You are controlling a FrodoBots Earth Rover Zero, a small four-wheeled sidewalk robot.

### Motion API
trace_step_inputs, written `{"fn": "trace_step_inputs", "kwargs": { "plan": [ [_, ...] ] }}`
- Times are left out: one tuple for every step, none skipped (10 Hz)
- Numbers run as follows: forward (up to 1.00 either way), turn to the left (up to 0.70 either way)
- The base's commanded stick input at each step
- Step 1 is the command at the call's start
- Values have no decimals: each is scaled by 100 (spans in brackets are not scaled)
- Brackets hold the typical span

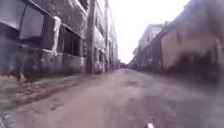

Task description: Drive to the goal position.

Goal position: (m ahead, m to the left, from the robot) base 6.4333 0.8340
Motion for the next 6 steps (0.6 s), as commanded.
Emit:
{"fn": "trace_step_inputs", "kwargs": {
  "plan": [
    [100, -29],
    [100, -32],
    [100, 0],
    [100, 0],
    [100, 0],
    [100, 0]
  ]
}}
